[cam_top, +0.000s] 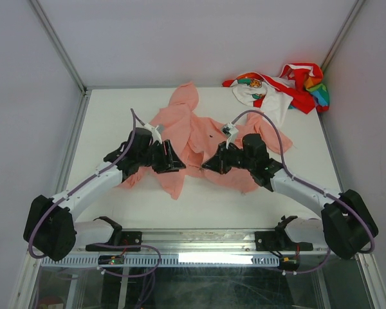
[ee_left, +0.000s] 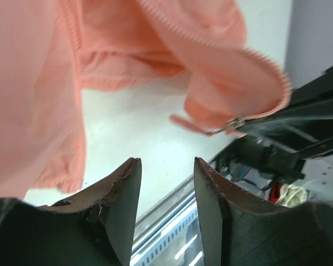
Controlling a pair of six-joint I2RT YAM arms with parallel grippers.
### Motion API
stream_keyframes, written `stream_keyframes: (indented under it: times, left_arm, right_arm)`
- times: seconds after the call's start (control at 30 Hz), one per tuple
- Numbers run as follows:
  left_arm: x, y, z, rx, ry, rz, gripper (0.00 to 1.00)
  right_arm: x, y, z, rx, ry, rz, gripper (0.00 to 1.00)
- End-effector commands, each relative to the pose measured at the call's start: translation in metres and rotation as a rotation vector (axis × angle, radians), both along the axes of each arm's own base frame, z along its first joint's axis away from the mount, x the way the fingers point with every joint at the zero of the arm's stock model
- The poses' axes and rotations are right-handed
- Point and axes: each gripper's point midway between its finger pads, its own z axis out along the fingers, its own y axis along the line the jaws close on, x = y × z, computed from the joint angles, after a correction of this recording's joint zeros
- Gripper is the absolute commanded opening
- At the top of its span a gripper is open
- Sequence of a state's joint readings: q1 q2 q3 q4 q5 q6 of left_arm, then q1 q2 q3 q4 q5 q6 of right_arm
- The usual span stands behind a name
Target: Zip up the jacket
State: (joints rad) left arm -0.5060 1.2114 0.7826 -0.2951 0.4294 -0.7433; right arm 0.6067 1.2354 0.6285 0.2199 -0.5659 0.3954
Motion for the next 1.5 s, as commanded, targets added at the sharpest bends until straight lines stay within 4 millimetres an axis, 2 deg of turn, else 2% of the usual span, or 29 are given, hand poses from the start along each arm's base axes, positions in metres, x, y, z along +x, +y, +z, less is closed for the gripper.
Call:
stream_keyframes:
  times: [0.0, 0.13, 0.37, 0.5, 0.8, 1.0, 1.1, 1.27, 1.47]
  left_arm:
    - [-0.015, 0.014, -0.023, 0.226, 0.029, -0.046, 0.44]
    - [-0.027, 0.022, -0.049, 0.48, 0.065, -0.089, 0.47]
    - [-0.027, 0.032, -0.078, 0.753, 0.103, -0.121, 0.49]
    - [-0.03, 0.032, -0.091, 0.816, 0.131, -0.155, 0.5]
    - [-0.034, 0.018, -0.111, 0.868, 0.154, -0.227, 0.5]
    - [-0.037, 0.024, -0.131, 0.925, 0.186, -0.237, 0.48]
    - [-0.038, 0.022, -0.128, 0.909, 0.184, -0.244, 0.48]
    - [-0.037, 0.019, -0.105, 0.883, 0.16, -0.234, 0.47]
    - [-0.035, 0.022, -0.095, 0.885, 0.146, -0.226, 0.4]
  right_arm:
    - [0.007, -0.006, 0.013, -0.005, -0.05, -0.028, 0.0]
    - [0.007, -0.008, 0.007, -0.003, -0.033, -0.046, 0.0]
    - [0.01, -0.01, 0.002, 0.0, -0.031, -0.063, 0.0]
    - [0.009, -0.011, -0.001, 0.01, -0.025, -0.071, 0.0]
    - [0.008, -0.016, -0.005, 0.017, -0.016, -0.087, 0.0]
    - [0.009, -0.018, -0.005, 0.023, -0.011, -0.096, 0.0]
    - [0.008, -0.018, -0.006, 0.023, -0.006, -0.093, 0.0]
    - [0.008, -0.02, -0.007, 0.015, -0.004, -0.099, 0.0]
    - [0.009, -0.02, -0.007, 0.014, -0.002, -0.099, 0.0]
